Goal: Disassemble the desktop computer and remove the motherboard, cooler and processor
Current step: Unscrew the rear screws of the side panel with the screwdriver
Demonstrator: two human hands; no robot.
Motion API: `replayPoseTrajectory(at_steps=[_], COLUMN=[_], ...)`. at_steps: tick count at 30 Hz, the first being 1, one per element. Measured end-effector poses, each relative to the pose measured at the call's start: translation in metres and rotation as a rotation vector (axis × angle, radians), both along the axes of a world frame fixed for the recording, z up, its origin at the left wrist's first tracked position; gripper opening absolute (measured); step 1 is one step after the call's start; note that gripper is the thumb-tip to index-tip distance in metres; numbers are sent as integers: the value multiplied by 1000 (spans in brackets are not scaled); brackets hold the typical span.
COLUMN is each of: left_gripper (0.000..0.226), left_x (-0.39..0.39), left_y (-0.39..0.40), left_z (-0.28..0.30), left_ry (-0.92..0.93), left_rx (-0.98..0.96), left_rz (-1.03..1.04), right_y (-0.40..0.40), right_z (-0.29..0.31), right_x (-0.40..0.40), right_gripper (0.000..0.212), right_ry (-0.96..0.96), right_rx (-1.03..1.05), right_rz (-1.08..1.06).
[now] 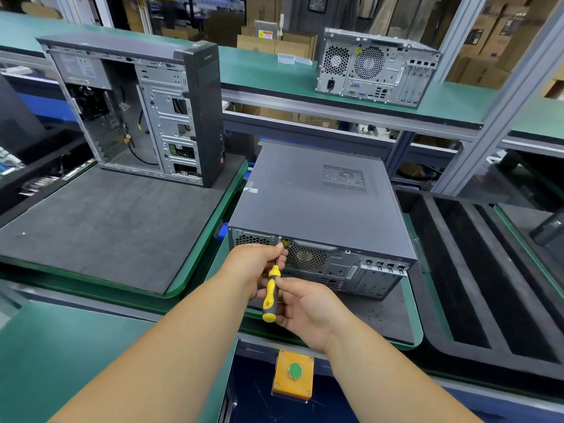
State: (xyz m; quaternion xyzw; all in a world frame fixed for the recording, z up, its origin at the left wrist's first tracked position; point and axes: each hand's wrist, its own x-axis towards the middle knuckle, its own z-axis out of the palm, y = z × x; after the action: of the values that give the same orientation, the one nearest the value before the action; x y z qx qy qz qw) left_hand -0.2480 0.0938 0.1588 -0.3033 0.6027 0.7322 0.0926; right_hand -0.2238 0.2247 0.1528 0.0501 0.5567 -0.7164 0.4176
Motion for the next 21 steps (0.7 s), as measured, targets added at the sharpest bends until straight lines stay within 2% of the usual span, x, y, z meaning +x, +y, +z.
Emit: replayPoseTrajectory(at_steps=[6,9,13,21], left_gripper=[21,25,18,19], left_x=[1,1,2,4], left_y=[-2,-4,-5,-3], left_z=[-2,-1,3,3], left_ry=[20,24,22,49], left_rx=[-17,-67,-117,-38], left_rz=[-19,-23,-31,6], right_y=[-8,-12,-14,-5], right_z=[-1,-2,-3,1], right_x=[3,4,4,0], right_gripper=[14,13,15,28], right_ry=[-10,-7,18,-75], right_rx=[56,85,106,-70], right_rz=[-88,-113,-121,-18])
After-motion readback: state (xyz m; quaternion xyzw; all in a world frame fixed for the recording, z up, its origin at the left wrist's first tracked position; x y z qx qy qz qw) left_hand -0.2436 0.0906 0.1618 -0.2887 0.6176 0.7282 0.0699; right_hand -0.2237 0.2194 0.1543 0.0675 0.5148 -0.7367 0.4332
